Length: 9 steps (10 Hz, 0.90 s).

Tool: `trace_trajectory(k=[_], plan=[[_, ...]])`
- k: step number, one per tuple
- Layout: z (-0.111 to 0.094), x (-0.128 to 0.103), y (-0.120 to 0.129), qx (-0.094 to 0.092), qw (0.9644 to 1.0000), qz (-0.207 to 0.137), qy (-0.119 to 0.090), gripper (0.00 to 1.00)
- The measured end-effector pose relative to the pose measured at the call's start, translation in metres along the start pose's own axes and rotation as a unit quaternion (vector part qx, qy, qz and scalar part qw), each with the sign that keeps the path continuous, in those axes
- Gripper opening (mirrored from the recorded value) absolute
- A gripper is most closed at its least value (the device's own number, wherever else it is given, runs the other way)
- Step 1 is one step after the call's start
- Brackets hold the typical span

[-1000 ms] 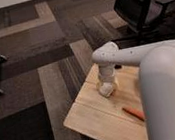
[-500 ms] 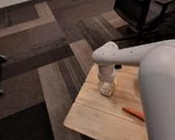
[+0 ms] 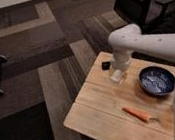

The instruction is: Place the white sponge in the ceramic bowl

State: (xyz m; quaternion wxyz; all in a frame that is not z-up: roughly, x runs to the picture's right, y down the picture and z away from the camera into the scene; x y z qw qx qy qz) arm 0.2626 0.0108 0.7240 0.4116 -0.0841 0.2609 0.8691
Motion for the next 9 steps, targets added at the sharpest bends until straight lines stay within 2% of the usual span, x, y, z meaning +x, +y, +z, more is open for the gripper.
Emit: trace_trajectory(k=[6, 7, 9], plan=[[-0.002, -0.001, -0.001, -0.001, 1.0, 0.005, -0.001, 0.0], [-0.001, -0.007, -0.011, 0.002, 0.9997, 0.025, -0.002, 0.0], [0.008, -0.045, -0.065, 0.011, 0.9939, 0.107, -0.027, 0.0]])
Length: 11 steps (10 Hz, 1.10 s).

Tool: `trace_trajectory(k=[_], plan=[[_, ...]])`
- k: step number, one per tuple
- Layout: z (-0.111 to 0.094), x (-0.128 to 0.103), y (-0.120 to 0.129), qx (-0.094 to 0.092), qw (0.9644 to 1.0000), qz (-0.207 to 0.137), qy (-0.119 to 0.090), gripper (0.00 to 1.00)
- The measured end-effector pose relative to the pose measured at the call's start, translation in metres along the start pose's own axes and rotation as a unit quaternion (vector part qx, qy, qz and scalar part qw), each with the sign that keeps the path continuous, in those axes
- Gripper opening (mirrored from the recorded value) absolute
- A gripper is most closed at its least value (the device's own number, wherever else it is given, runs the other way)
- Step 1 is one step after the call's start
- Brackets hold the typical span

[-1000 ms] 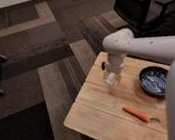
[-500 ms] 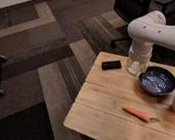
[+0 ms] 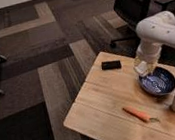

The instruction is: Place the white sponge in the ceramic bowl

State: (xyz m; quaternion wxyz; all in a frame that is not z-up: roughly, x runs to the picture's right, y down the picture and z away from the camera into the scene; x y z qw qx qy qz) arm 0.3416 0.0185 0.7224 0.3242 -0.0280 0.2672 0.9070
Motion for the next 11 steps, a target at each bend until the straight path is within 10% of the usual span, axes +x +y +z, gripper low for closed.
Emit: trace_trajectory(k=[7, 11], plan=[[0.062, -0.043, -0.043, -0.009, 0.9979, 0.064, 0.009, 0.06], [0.062, -0.043, -0.043, -0.009, 0.9979, 0.064, 0.009, 0.66]])
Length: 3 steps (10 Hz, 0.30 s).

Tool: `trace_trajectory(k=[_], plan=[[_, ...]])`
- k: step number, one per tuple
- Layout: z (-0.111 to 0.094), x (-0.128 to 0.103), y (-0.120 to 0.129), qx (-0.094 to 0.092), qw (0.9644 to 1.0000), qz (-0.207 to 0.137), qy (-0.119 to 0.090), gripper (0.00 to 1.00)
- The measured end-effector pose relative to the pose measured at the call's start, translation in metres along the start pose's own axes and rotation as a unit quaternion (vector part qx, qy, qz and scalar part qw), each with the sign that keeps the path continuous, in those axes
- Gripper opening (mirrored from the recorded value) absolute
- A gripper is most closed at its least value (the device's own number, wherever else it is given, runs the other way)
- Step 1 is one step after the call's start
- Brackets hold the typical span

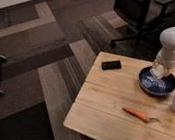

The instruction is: Place the white sponge in the ceramic bowl

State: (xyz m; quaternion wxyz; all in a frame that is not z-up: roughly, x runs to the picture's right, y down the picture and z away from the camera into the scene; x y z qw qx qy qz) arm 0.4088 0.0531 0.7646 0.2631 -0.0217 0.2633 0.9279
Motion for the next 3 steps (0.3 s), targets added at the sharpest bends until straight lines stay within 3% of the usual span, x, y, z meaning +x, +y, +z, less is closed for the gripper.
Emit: trace_trajectory(k=[1, 3], plan=[[-0.0001, 0.0001, 0.0003, 0.0, 1.0, 0.0, 0.0, 0.75], [0.0, 0.0001, 0.0, 0.0, 1.0, 0.0, 0.0, 0.8]])
